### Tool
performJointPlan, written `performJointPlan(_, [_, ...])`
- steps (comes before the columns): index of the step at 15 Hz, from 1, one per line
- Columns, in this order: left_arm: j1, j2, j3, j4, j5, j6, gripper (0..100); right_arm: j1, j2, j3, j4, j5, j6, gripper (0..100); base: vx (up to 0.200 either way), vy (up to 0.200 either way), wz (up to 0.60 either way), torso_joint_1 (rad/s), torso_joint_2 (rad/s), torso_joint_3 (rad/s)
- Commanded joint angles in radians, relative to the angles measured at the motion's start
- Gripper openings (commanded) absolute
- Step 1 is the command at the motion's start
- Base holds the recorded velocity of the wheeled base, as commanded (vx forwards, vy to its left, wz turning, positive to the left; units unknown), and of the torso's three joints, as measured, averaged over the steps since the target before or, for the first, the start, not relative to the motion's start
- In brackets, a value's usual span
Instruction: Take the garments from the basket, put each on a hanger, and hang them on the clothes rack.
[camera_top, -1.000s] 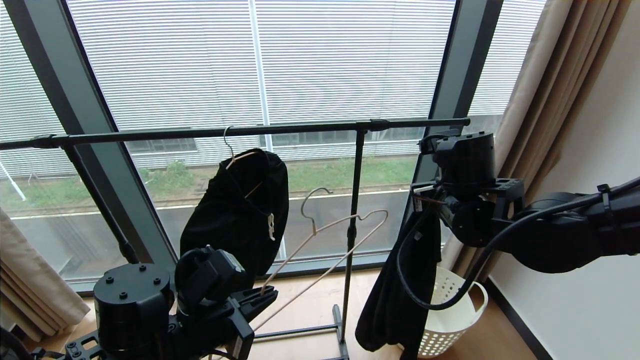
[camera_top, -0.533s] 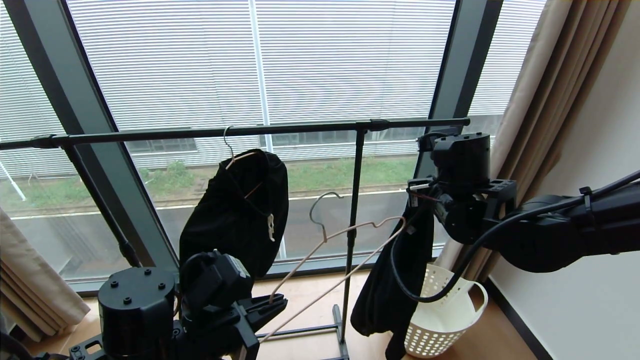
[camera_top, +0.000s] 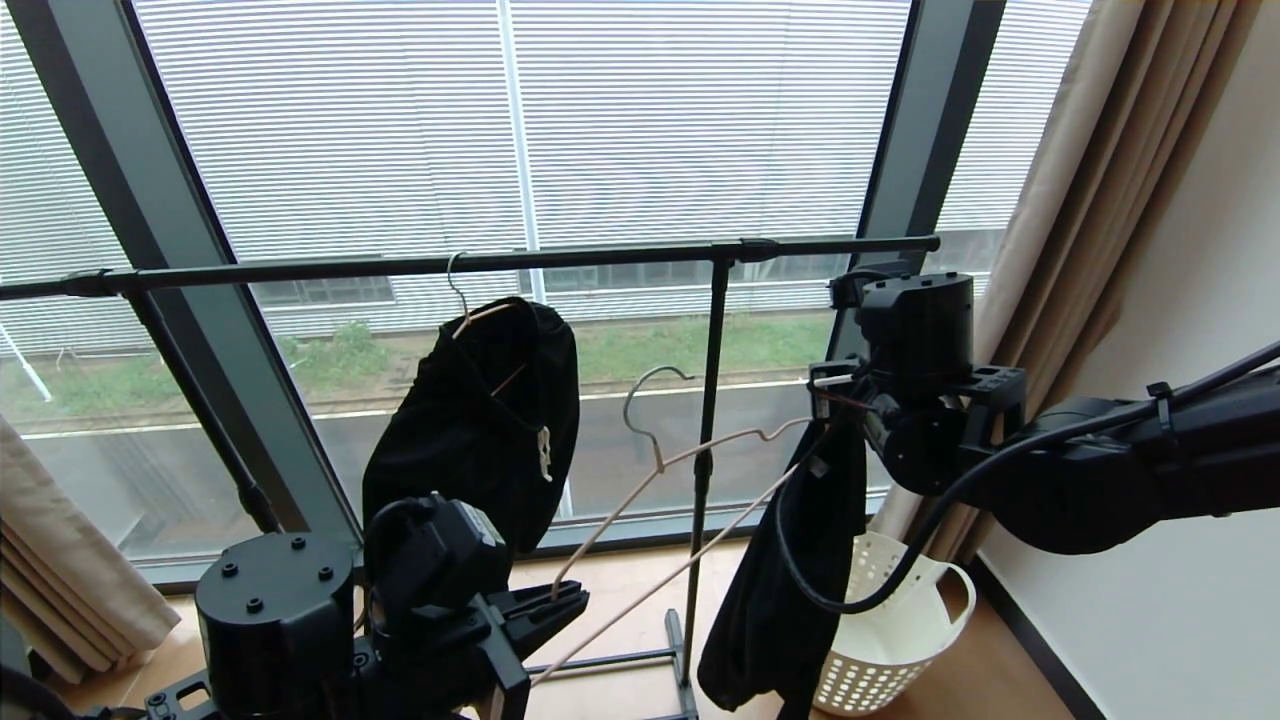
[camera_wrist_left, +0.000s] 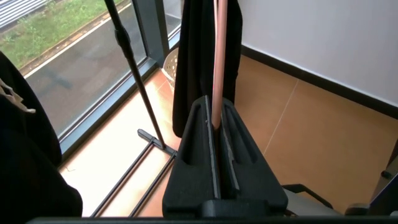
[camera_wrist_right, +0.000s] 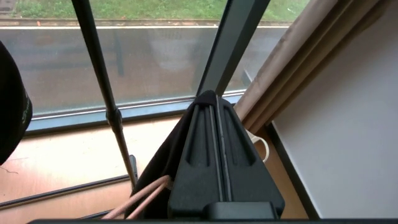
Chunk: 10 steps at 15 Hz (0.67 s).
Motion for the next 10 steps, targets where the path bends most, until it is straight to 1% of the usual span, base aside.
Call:
performJointPlan(1, [-0.003, 0.004, -0.009, -0.003, 0.0, -0.011, 0, 0.009, 0.0, 0.007, -0.002, 0.0, 0.0, 0, 0.0, 0.0, 0.0, 0.0, 0.0, 0.0])
performJointPlan(10, [-0.002, 0.026, -0.058, -0.003, 0.007, -0.085, 0, 0.084, 0.002, 0.04, -0.028, -0.026, -0.001, 0, 0.0, 0.0, 0.0, 0.0, 0.0, 0.0])
